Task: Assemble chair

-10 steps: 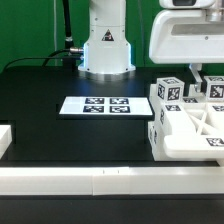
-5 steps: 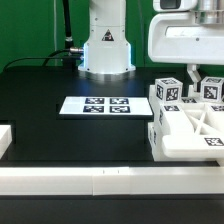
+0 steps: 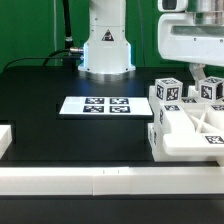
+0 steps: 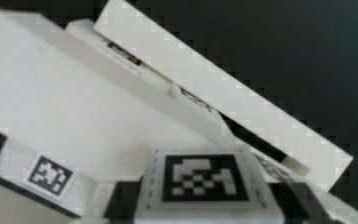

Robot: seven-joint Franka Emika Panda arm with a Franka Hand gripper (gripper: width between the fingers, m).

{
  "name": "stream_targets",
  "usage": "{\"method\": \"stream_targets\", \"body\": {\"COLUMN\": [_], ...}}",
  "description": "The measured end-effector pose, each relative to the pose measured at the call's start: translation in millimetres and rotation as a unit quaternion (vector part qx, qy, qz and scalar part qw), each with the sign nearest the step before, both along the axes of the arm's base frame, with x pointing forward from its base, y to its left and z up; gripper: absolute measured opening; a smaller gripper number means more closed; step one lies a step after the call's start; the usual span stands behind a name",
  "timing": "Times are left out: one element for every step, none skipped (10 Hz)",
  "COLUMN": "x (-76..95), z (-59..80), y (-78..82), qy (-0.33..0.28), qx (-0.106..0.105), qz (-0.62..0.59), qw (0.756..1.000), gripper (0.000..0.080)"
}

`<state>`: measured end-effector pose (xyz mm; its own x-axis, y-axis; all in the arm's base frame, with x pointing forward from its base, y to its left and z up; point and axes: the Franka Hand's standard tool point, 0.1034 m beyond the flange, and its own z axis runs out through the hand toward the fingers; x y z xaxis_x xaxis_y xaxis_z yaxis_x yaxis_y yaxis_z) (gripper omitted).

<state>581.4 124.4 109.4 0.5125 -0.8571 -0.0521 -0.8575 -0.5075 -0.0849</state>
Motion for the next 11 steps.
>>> {"method": "stream_targets", "body": {"x": [0.1, 0.3, 0.4, 0.4, 0.4, 0.3, 0.1, 0.1, 0.1, 0.1, -0.1], "z": [-0.1, 0.1, 0.1, 0.1, 0.1, 0.4, 0.7, 0.4, 0.4, 0.4, 0.4], "y": [-0.3, 0.1, -0.2, -0.2, 0.1, 0.6, 2.7, 2.1, 1.9, 2.0, 1.7], "qy": [0.004, 0.011, 0.014, 0.013, 0.011, 0.009, 0.007, 0.003, -0.001, -0.003, -0.007], "qx": [0.007, 0.015, 0.017, 0.016, 0.015, 0.015, 0.013, 0.011, 0.01, 0.008, 0.006], "qz": [-0.046, -0.114, -0.146, -0.133, -0.111, -0.099, -0.073, -0.034, 0.005, 0.028, 0.077], "qw": [0.999, 0.993, 0.989, 0.991, 0.994, 0.995, 0.997, 0.999, 1.0, 1.0, 0.997], "gripper": [0.0269, 0.0269, 0.0269, 0.0273, 0.0273, 0.0528, 0.0528, 0.0612, 0.0639, 0.0646, 0.0646]}}
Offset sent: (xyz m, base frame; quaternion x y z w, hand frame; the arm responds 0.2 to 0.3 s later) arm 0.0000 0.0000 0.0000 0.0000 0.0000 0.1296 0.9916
